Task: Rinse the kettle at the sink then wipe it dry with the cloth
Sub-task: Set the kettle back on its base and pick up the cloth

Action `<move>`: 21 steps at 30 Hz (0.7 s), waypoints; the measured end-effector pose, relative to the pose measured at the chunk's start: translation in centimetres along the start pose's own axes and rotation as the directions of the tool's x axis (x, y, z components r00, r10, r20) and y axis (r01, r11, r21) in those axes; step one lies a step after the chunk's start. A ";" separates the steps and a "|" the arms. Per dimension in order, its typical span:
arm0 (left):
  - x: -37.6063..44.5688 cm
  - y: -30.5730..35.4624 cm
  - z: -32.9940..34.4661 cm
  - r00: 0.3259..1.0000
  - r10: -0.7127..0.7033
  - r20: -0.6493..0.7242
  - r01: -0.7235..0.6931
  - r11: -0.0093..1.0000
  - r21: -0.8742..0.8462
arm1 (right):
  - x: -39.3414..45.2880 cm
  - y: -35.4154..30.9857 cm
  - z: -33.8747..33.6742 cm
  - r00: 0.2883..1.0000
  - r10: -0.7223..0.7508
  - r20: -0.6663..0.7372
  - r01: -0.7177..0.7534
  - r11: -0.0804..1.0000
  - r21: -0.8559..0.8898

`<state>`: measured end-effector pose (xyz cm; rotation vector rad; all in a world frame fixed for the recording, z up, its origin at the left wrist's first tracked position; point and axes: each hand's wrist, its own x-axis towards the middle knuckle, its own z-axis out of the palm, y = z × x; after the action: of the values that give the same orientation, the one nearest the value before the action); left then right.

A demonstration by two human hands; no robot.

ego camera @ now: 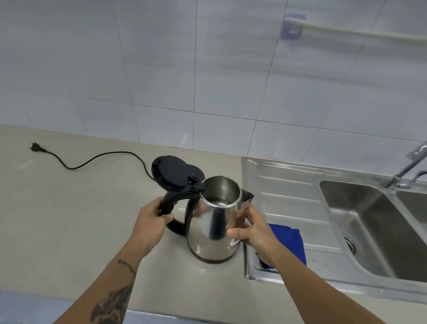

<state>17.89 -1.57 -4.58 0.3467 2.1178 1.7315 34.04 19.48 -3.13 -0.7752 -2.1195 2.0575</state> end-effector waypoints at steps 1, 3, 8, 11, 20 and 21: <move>0.1 0.0 0.1 1.000 0.008 -0.006 -0.008 1.000 0.013 | 0.1 0.1 -0.1 1.000 0.006 -0.001 -0.006 1.000 -0.005; 0.0 0.0 0.2 1.000 0.015 -0.026 -0.013 0.998 0.059 | 0.3 -0.1 -0.1 1.000 0.018 -0.001 -0.018 0.999 -0.027; -2.0 0.9 0.6 0.987 0.126 -0.102 -0.118 0.989 0.086 | 0.6 -0.6 -0.2 0.999 0.033 -0.016 -0.035 0.992 -0.125; -3.5 1.7 0.6 0.948 0.279 -0.152 -0.274 0.960 0.050 | 0.4 -0.7 -0.1 1.000 0.026 -0.006 -0.026 0.981 -0.192; -3.0 6.2 2.3 0.766 0.604 -0.219 -0.589 0.796 0.135 | -0.1 -0.9 -0.1 0.999 0.020 -0.026 -0.025 0.977 -0.211; -3.0 6.7 2.7 0.748 0.622 -0.232 -0.599 0.783 0.168 | -0.1 -0.8 -0.1 0.999 0.014 -0.033 -0.020 0.977 -0.212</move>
<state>21.38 0.92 1.89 0.9776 2.4616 2.1451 33.94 19.55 -2.30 -0.8470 -2.3500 1.8329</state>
